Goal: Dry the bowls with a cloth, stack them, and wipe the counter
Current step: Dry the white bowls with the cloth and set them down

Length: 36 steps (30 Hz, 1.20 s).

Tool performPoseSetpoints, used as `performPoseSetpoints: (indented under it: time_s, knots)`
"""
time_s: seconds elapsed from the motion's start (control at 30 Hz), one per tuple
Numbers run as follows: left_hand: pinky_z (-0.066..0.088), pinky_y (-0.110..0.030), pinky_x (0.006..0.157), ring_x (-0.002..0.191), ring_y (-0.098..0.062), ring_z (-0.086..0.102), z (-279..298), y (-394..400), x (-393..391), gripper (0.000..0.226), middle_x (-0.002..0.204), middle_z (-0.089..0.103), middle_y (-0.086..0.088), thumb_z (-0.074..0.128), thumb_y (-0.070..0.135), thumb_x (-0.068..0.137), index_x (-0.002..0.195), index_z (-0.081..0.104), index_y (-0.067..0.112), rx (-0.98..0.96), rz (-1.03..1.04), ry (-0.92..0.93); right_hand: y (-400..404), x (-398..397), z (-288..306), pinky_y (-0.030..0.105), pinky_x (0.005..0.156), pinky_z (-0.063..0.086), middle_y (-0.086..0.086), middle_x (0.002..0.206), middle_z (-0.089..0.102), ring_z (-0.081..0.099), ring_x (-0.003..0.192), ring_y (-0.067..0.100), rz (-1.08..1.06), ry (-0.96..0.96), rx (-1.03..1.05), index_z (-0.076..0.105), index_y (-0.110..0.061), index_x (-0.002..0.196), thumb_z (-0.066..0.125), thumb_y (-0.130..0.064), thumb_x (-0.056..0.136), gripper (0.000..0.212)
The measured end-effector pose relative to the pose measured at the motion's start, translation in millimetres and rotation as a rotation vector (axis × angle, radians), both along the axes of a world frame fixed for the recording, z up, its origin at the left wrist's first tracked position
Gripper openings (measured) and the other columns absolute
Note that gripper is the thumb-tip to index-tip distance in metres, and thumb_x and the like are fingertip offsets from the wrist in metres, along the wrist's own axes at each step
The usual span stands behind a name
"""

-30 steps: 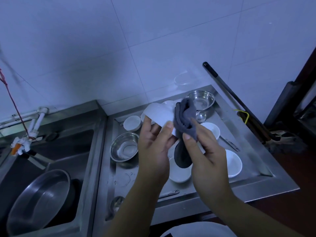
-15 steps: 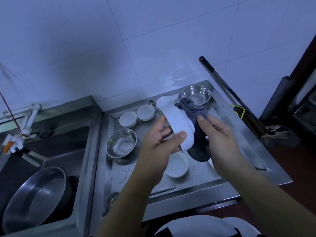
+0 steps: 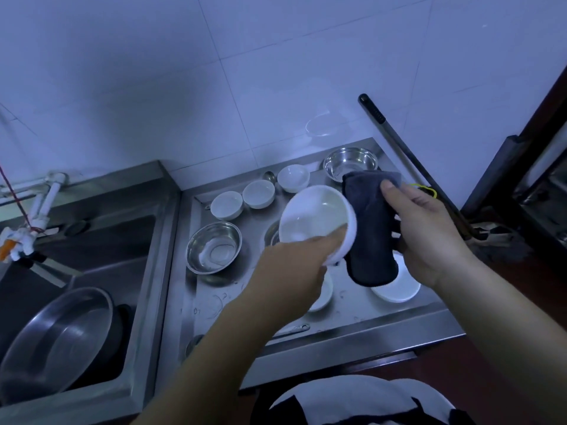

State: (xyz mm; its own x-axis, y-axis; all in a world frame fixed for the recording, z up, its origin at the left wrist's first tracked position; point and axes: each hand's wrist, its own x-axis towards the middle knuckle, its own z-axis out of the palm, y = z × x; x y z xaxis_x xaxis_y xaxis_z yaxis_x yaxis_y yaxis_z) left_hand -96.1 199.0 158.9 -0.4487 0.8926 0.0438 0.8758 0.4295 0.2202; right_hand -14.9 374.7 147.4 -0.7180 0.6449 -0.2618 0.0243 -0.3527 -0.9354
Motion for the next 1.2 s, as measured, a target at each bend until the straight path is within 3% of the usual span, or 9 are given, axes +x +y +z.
performPoseSetpoints:
  time_s: [0.17, 0.23, 0.3, 0.37, 0.43, 0.53, 0.97, 1.1, 1.2]
  knots:
    - [0.034, -0.026, 0.060, 0.107, -0.023, 0.063, -8.6, 3.0, -5.1, 0.081, 0.131, 0.062, 0.017, 0.060, 0.002, 0.086, 0.150, 0.037, 0.046, -0.036, -0.162, 0.271, -6.1, -1.1, -8.7, 0.035, 0.073, 0.058, 0.012, 0.099, 0.077, 0.072, 0.087, 0.022, 0.080, -0.002, 0.158, 0.073, -0.007, 0.102, 0.075, 0.002, 0.082, 0.022]
    - [0.055, -0.031, 0.076, 0.113, -0.029, 0.063, -19.6, 1.5, -15.1, 0.083, 0.132, 0.066, 0.009, 0.076, -0.004, 0.067, 0.136, 0.060, 0.039, 0.120, -0.145, 0.310, -5.3, -3.3, -13.6, 0.034, 0.071, 0.057, 0.011, 0.093, 0.076, 0.071, 0.082, 0.021, 0.025, -0.021, 0.144, 0.072, -0.006, 0.101, 0.071, 0.010, 0.081, 0.026]
    - [0.033, -0.043, 0.114, 0.141, -0.031, 0.037, -26.7, -0.1, -19.4, 0.090, 0.158, 0.040, -0.002, 0.079, 0.001, 0.072, 0.145, 0.048, 0.042, 0.288, -0.034, 0.239, -3.1, -5.9, -19.3, 0.037, 0.072, 0.056, 0.009, 0.087, 0.073, 0.068, 0.079, 0.022, -0.051, -0.031, 0.101, 0.071, -0.005, 0.100, 0.067, 0.014, 0.081, 0.027]
    - [0.008, -0.028, 0.118, 0.151, -0.016, 0.014, -23.6, -2.6, -20.5, 0.103, 0.166, 0.010, 0.010, 0.082, 0.026, 0.082, 0.152, 0.014, 0.057, 0.434, 0.175, -0.037, -0.6, -7.4, -24.5, 0.037, 0.071, 0.057, 0.008, 0.089, 0.073, 0.067, 0.079, 0.022, -0.103, -0.020, 0.050, 0.070, -0.004, 0.104, 0.067, 0.013, 0.081, 0.028]
    - [0.028, -0.020, 0.113, 0.145, -0.004, 0.029, -18.0, -5.6, -22.0, 0.109, 0.164, 0.016, 0.019, 0.087, 0.031, 0.076, 0.150, 0.013, 0.061, 0.555, 0.299, -0.656, 0.6, -7.5, -27.4, 0.033, 0.062, 0.057, 0.007, 0.091, 0.074, 0.068, 0.076, 0.020, -0.127, 0.005, 0.008, 0.071, -0.006, 0.106, 0.069, 0.012, 0.082, 0.030]
    - [0.058, -0.046, 0.093, 0.124, -0.023, 0.063, -17.1, -6.3, -27.2, 0.077, 0.146, 0.056, 0.001, 0.077, 0.013, 0.082, 0.146, 0.046, 0.042, 0.749, 0.336, -1.389, -1.5, -7.4, -27.7, 0.032, 0.061, 0.055, 0.007, 0.094, 0.075, 0.070, 0.079, 0.018, -0.134, 0.059, 0.009, 0.070, -0.006, 0.110, 0.070, 0.012, 0.080, 0.034]
    - [0.056, -0.055, 0.091, 0.120, -0.037, 0.064, -20.9, 4.9, -66.2, 0.078, 0.142, 0.058, -0.012, 0.062, -0.011, 0.080, 0.146, 0.051, 0.028, 0.966, 0.295, -1.462, 21.2, -20.5, -15.0, 0.043, 0.079, 0.050, 0.011, 0.099, 0.075, 0.070, 0.107, 0.030, -0.096, 0.076, 0.062, 0.074, -0.012, 0.100, 0.065, -0.017, 0.095, 0.011]
    - [0.053, -0.060, 0.096, 0.116, -0.038, 0.066, -20.6, 13.3, -76.0, 0.070, 0.134, 0.064, -0.010, 0.054, -0.013, 0.086, 0.143, 0.053, 0.027, 0.991, 0.274, -1.486, 23.9, -21.3, 5.9, 0.032, 0.080, 0.041, 0.002, 0.082, 0.058, 0.052, 0.082, 0.013, -0.190, 0.382, 0.497, 0.060, 0.000, 0.084, 0.070, -0.023, 0.091, 0.025]
    - [0.049, -0.067, 0.099, 0.116, -0.040, 0.064, -16.8, 23.9, -78.1, 0.071, 0.137, 0.061, -0.015, 0.056, -0.011, 0.082, 0.142, 0.053, 0.026, 1.019, 0.277, -1.486, 12.5, -28.1, 18.6, 0.028, 0.099, 0.043, -0.010, 0.121, 0.065, 0.058, 0.115, 0.011, -0.007, 0.408, 1.114, 0.067, -0.015, 0.116, 0.055, -0.018, 0.097, 0.023]
